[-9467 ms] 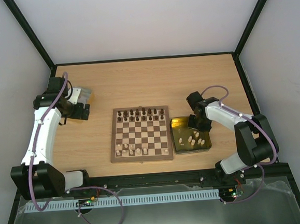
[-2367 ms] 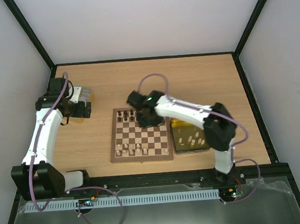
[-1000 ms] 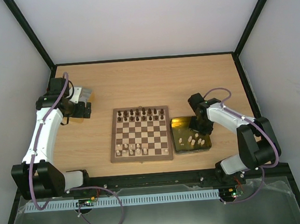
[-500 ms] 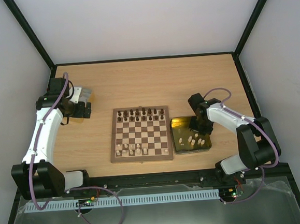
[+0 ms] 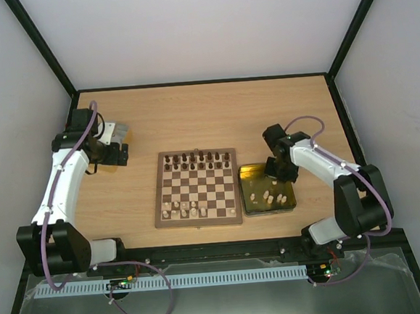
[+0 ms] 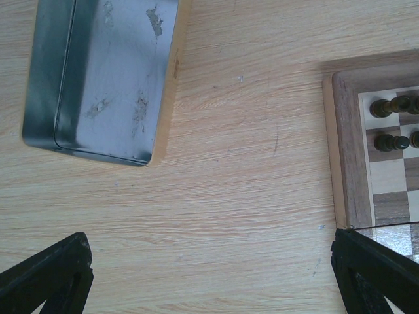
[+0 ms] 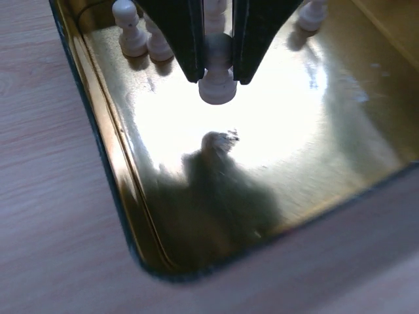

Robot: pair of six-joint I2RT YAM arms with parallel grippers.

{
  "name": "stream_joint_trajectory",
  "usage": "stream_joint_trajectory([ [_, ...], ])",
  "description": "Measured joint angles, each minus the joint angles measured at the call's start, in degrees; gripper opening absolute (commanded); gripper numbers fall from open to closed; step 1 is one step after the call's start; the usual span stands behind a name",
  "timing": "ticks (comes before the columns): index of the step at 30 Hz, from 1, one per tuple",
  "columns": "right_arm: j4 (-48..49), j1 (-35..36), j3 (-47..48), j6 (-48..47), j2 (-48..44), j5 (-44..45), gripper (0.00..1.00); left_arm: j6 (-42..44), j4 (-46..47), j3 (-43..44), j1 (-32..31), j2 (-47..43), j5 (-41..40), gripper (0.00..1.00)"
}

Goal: Set up the chess pieces on the board
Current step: Pick up the chess piece from the storage box, then place the chess piece on the chessboard.

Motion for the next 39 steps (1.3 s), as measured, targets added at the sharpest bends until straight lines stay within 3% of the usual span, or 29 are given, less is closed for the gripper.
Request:
stream_joint_trajectory([
  [6,-4.7,2.19,9.27,-0.11,-0.92,2.54,0.02,0.0,0.04,0.0,0.0,0.33,0.02,0.99],
  [12,-8.13,10.64,19.02,0.7,0.94,3.39,0.02,-0.04,0.17,0.15,0.0,0.74,0.07,0.99],
  [25,-9.27,31.21,32.09,2.12,18.67,1.99,0.02,-0.24,0.37,1.01,-0.02,1.25,0.26,0.99],
  [39,-9.49,36.72,35.8,2.05,25.75,-0.24,0.02,-0.24,0.44,0.98,-0.26,-0.44,0.22,0.99],
])
